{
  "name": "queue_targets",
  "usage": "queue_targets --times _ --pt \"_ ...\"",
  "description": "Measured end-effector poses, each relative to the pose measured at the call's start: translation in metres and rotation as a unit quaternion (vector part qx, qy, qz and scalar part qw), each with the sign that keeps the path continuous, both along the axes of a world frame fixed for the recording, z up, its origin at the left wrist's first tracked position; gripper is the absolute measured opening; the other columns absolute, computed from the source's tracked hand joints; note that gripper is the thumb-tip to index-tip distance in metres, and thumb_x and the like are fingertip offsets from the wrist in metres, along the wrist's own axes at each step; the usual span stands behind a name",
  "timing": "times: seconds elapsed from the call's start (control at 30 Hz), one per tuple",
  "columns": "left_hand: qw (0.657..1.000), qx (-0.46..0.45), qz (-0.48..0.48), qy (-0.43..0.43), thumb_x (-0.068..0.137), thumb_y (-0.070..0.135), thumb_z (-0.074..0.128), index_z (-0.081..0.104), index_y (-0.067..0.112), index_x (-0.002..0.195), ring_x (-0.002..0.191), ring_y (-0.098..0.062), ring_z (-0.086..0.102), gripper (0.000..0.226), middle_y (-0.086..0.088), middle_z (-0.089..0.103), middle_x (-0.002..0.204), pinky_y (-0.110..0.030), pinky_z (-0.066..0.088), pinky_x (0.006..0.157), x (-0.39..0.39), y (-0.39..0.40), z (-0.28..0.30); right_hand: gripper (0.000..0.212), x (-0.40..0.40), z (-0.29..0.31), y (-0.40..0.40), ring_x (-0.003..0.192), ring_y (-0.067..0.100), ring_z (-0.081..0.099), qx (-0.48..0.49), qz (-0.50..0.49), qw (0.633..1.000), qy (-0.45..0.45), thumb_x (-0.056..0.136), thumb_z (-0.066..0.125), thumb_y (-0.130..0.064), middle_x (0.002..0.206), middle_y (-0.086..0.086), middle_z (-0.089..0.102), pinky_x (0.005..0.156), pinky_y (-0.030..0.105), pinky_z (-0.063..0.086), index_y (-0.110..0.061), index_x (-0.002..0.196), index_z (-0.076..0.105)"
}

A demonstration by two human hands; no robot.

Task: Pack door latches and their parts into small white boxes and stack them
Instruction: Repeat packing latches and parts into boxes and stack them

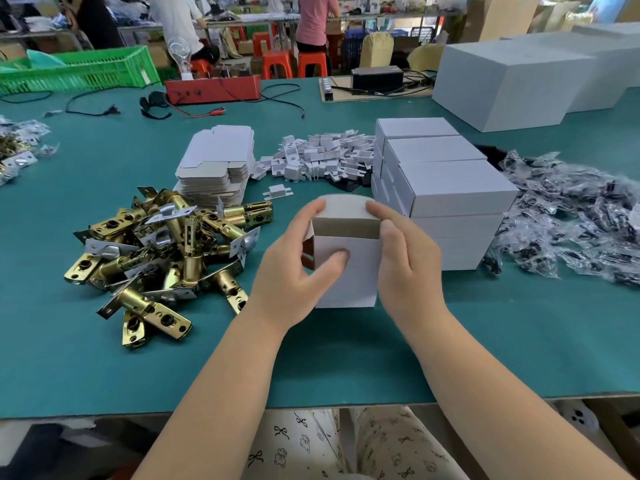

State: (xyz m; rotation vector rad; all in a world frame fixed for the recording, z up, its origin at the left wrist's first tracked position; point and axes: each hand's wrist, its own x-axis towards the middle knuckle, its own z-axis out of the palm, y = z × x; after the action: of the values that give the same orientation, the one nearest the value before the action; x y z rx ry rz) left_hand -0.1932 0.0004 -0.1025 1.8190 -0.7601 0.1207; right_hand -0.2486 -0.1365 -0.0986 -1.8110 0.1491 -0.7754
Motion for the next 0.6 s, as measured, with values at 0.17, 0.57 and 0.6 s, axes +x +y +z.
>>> queue_targets --times 0.17,0.57,0.6 --pt "0.998 0.035 0.038 -0.046 0.087 0.050 0.041 0.048 0.019 0.126 0.105 -0.013 0.052 0.050 0.002 0.052 0.116 -0.037 0.046 0.090 -0.0019 -0.0031 -0.0025 0.052 -0.0008 -0.0036 0.0065 0.087 -0.020 0.048 -0.089 0.017 0.995 0.035 0.090 0.035 -0.044 0.126 -0.004 0.041 0.074 -0.001 0.035 -0.012 0.129 0.046" --pt "0.999 0.014 0.027 -0.016 0.093 0.051 0.037 0.042 0.029 0.124 0.090 -0.019 0.056 0.038 0.001 0.060 0.098 -0.041 0.048 0.078 -0.0019 -0.0067 -0.0030 0.034 0.0037 -0.0086 0.0072 0.103 0.017 0.047 -0.076 -0.020 0.997 0.007 0.091 0.042 -0.046 0.086 -0.027 0.046 0.079 0.021 0.036 -0.024 0.117 0.049" --pt "0.999 0.014 0.031 -0.015 0.093 0.053 0.036 0.043 0.028 0.129 0.092 -0.015 0.056 0.045 0.004 0.059 0.100 -0.035 0.047 0.080 -0.0014 -0.0065 -0.0039 0.037 0.0046 -0.0089 0.0073 0.103 0.018 0.048 -0.080 -0.023 0.997 0.005 0.091 0.042 -0.045 0.089 -0.026 0.045 0.079 0.019 0.036 -0.021 0.118 0.049"
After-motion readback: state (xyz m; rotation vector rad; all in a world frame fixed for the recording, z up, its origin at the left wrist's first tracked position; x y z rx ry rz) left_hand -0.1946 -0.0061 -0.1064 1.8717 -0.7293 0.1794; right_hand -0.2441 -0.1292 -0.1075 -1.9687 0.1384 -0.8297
